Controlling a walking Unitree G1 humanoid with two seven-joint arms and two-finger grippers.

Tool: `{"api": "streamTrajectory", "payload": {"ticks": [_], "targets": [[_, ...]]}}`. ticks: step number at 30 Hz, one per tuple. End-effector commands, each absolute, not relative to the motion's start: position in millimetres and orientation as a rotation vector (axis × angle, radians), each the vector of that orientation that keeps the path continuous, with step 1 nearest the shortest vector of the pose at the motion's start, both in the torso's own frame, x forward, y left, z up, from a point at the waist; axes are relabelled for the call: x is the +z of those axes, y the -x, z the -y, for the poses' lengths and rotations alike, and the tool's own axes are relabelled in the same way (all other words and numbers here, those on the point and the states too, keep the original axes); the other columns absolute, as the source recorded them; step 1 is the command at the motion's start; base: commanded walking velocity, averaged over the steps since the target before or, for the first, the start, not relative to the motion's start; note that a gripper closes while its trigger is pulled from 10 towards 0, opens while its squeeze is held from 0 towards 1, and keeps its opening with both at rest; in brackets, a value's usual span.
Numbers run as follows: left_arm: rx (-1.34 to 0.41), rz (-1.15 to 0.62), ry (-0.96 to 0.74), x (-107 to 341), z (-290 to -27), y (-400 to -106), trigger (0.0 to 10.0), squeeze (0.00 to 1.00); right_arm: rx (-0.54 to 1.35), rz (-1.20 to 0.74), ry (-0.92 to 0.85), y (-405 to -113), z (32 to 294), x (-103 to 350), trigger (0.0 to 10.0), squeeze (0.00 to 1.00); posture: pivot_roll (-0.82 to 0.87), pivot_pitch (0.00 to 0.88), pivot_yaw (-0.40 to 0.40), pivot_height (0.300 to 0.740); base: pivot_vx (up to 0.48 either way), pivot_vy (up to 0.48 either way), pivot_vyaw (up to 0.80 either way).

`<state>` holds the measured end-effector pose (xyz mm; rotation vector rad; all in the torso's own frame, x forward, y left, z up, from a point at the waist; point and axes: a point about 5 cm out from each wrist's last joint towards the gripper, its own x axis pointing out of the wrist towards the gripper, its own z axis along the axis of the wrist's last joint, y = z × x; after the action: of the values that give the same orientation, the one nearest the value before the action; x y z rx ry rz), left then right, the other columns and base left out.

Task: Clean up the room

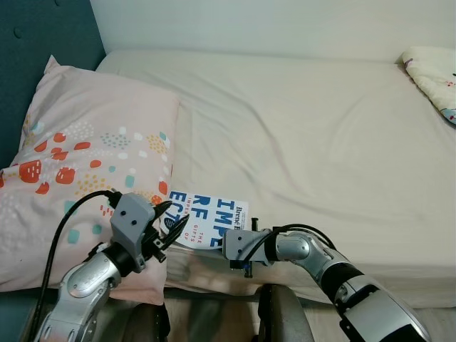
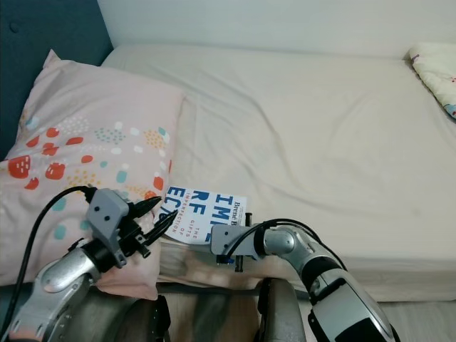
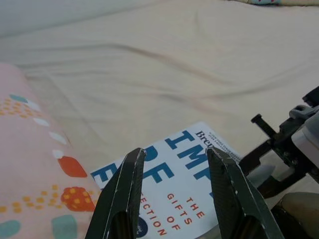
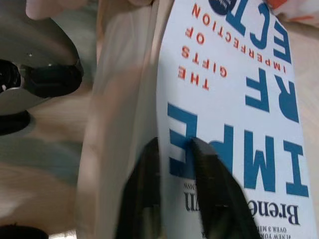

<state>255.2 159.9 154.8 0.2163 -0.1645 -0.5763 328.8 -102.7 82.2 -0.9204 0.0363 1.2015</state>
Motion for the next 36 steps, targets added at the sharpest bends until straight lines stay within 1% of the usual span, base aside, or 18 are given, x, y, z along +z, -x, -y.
{"api": "streamTrajectory", "payload": {"ticks": [1, 2, 6, 8, 14, 19, 21, 23, 24, 25, 26, 27, 28, 29, 30, 32, 34, 36], "targets": [[-0.584, 0.152, -0.211, 149.3, -156.7, -254.3, 10.0, 0.00, 1.195, -0.051, 0.938, -327.6, 107.9, 79.2, 10.0, 1.00, 0.11, 0.208, -0.065, 0.566, 0.000, 0.000, 0.00], [-0.588, 0.155, -0.206, 148.9, -154.4, -254.7, 10.0, 0.00, 1.167, -0.051, 0.958, -329.9, 111.7, 80.6, 10.0, 0.00, 0.10, 0.202, -0.063, 0.566, 0.000, 0.000, 0.00], [-0.594, 0.159, -0.195, 147.2, -149.5, -257.0, 10.0, 0.00, 1.060, -0.053, 0.999, -338.1, 128.0, 87.0, 10.0, 0.00, 0.09, 0.173, -0.060, 0.566, 0.000, 0.000, 0.00], [-0.594, 0.159, -0.195, 147.2, -149.5, -257.0, 10.0, 0.00, 1.060, -0.053, 0.999, -338.1, 128.0, 87.0, 10.0, 0.00, 0.09, 0.173, -0.060, 0.566, 0.000, 0.000, 0.00], [-0.570, 0.201, -0.152, 151.3, -144.1, -270.2, 10.0, 0.00, 0.826, 0.002, 0.900, -356.9, 174.9, 126.4, 10.0, 0.00, 0.06, 0.095, -0.048, 0.566, 0.000, 0.000, 0.00], [-0.568, 0.211, -0.150, 152.2, -143.5, -274.3, 10.0, 0.00, 0.855, 0.032, 0.806, -354.6, 177.1, 132.7, 10.0, 0.00, 0.05, 0.070, -0.047, 0.566, 0.000, 0.000, 0.00], [-0.539, 0.222, -0.122, 153.5, -144.2, -279.2, 10.0, 0.00, 0.848, 0.080, 0.598, -352.3, 175.1, 139.3, 10.0, 0.00, 0.04, 0.020, -0.046, 0.566, 0.000, 0.000, 0.00], [-0.539, 0.222, -0.122, 153.5, -144.2, -279.2, 10.0, 0.00, 0.848, 0.080, 0.598, -352.3, 175.1, 139.3, 10.0, 0.00, 0.04, 0.020, -0.046, 0.566, 0.000, 0.000, 0.00], [-0.518, 0.223, -0.102, 154.1, -145.3, -280.7, 10.0, 0.00, 0.820, 0.109, 0.486, -352.0, 173.9, 143.1, 10.0, 0.00, 0.04, 0.020, -0.046, 0.566, 0.000, 0.000, 0.00], [-0.518, 0.223, -0.102, 154.1, -145.3, -280.7, 10.0, 0.00, 0.820, 0.109, 0.486, -352.0, 173.9, 143.1, 10.0, 0.00, 0.04, 0.020, -0.046, 0.566, 0.000, 0.000, 0.00], [-0.465, 0.195, -0.067, 151.1, -147.9, -283.9, 10.0, 0.00, 0.691, 0.186, 0.345, -353.4, 171.5, 149.9, 10.0, 0.00, 0.03, 0.000, -0.046, 0.566, 0.000, 0.000, 0.00], [-0.465, 0.195, -0.067, 151.1, -147.9, -283.9, 10.0, 0.00, 0.691, 0.186, 0.345, -353.4, 171.5, 149.9, 10.0, 0.00, 0.03, 0.000, -0.046, 0.566, 0.000, 0.000, 0.00], [-0.405, 0.136, -0.043, 142.0, -148.6, -287.7, 10.0, 0.00, 0.553, 0.212, 0.214, -352.1, 166.6, 145.9, 10.0, 0.00, 0.03, 0.000, -0.045, 0.566, 0.000, 0.000, 0.00], [-0.405, 0.136, -0.043, 142.0, -148.6, -287.7, 10.0, 0.00, 0.553, 0.212, 0.214, -352.1, 166.6, 145.9, 10.0, 0.00, 0.03, 0.000, -0.045, 0.566, 0.000, 0.000, 0.00], [-0.355, 0.091, -0.022, 133.3, -147.3, -290.2, 10.0, 0.00, 0.433, 0.221, 0.122, -347.6, 161.4, 137.2, 10.0, 0.00, 0.03, 0.000, -0.045, 0.566, 0.000, 0.000, 0.00], [-0.355, 0.091, -0.022, 133.3, -147.3, -290.2, 10.0, 0.00, 0.433, 0.221, 0.122, -347.6, 161.4, 137.2, 10.0, 0.00, 0.03, 0.000, -0.045, 0.566, 0.000, 0.000, 0.00], [-0.282, 0.038, -0.023, 121.0, -144.2, -293.4, 10.0, 0.00, 0.274, 0.187, 0.015, -337.4, 155.6, 116.7, 10.0, 0.00, 0.02, 0.000, -0.033, 0.566, 0.000, 0.000, 0.00], [-0.243, 0.039, -0.020, 118.3, -144.5, -294.6, 10.0, 0.00, 0.232, 0.175, 0.015, -332.0, 153.7, 108.0, 10.0, 0.00, 0.02, 0.000, -0.025, 0.571, 0.000, 0.000, 0.00]]}}
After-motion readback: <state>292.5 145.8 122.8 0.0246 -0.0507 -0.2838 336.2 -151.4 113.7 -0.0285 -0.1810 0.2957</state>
